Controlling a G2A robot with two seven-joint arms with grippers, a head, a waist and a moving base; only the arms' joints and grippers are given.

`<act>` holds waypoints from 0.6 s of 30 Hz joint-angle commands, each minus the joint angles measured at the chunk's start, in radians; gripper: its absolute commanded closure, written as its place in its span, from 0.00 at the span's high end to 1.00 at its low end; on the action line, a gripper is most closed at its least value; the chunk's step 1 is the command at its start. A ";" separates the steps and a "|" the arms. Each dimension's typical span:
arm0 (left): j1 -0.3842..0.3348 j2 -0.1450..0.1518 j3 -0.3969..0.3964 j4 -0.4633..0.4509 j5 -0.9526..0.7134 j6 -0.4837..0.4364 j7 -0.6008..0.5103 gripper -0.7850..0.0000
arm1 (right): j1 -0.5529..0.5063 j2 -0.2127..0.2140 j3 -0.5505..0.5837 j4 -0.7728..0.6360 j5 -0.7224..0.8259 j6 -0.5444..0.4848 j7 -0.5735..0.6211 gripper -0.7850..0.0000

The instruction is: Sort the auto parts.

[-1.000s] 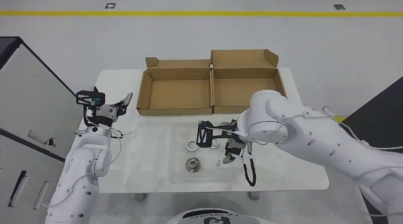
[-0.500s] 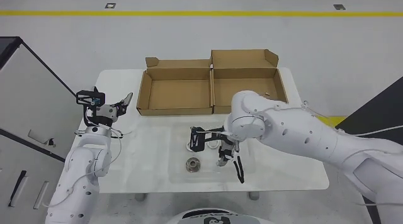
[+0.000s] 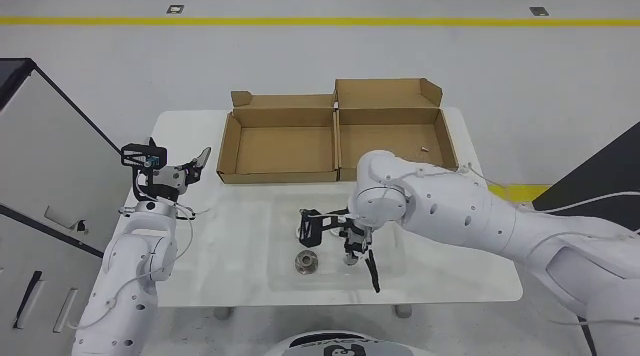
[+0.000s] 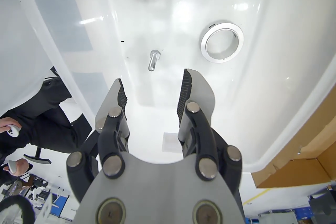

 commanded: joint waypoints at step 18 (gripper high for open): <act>0.000 0.000 0.000 0.000 0.000 0.000 0.000 1.00 | -0.016 -0.055 -0.044 0.102 0.004 -0.021 -0.021 0.44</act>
